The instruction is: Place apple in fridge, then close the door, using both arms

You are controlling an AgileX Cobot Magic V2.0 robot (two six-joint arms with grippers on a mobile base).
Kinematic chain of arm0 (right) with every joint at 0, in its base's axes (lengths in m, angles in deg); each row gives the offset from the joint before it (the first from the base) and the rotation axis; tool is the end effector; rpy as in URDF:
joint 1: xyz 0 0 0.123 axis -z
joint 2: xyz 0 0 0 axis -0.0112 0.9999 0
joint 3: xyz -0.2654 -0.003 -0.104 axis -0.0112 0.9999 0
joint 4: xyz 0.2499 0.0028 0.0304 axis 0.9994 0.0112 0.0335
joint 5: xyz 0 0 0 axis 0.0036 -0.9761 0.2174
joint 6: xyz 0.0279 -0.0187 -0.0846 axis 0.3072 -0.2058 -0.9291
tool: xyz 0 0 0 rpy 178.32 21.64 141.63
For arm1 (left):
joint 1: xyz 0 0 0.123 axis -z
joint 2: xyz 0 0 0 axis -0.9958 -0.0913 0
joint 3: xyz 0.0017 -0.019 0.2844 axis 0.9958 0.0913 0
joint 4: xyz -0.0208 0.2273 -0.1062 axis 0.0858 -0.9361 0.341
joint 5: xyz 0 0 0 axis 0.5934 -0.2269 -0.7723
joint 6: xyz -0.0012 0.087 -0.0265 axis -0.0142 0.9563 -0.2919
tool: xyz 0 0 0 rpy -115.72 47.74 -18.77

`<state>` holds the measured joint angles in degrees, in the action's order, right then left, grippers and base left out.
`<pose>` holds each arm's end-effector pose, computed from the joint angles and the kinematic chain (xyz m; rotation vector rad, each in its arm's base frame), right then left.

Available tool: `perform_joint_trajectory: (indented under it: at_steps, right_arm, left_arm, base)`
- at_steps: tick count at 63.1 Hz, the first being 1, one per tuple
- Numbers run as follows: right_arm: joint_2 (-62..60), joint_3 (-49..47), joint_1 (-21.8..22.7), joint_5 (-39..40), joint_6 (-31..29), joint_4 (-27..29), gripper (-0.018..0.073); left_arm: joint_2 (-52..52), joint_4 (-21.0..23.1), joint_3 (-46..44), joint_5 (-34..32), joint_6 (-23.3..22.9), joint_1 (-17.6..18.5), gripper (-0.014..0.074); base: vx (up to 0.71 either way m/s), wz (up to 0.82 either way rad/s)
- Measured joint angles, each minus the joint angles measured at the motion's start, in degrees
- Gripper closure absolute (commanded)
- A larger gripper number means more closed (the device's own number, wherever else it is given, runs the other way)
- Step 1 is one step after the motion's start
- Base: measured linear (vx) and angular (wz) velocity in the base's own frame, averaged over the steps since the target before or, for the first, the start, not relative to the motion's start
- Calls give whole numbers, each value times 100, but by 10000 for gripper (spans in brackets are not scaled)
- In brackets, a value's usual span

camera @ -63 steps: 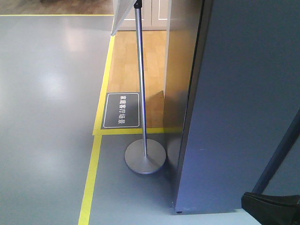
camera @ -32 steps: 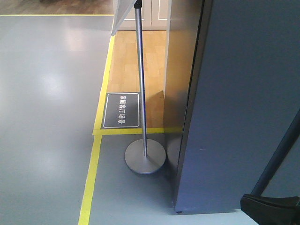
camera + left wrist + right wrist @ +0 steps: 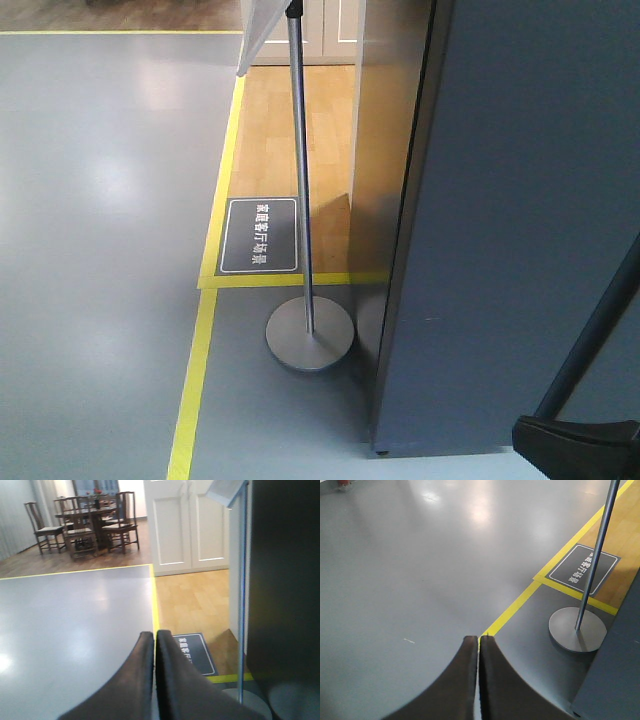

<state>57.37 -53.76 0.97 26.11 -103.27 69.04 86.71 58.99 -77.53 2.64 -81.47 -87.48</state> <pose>0.0807 0.0560 0.2659 -0.6804 1.9391 0.5210 0.0564 0.0019 0.1928 -0.0083 1.6330 0.0514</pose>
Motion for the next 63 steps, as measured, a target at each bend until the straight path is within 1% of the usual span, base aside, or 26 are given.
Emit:
perform_joint_trajectory:
  at_steps: [4, 63]
  right_arm:
    - [0, 0, 0, -12, 0, 0, 563]
    - [0, 0, 0, -27, 0, 0, 563]
  left_arm:
    - [0, 0, 0, 0, -49, -59, 603]
    - [0, 5, 0, 0, -98, -59, 603]
  base:
    - [0, 0]
    - [0, 0]
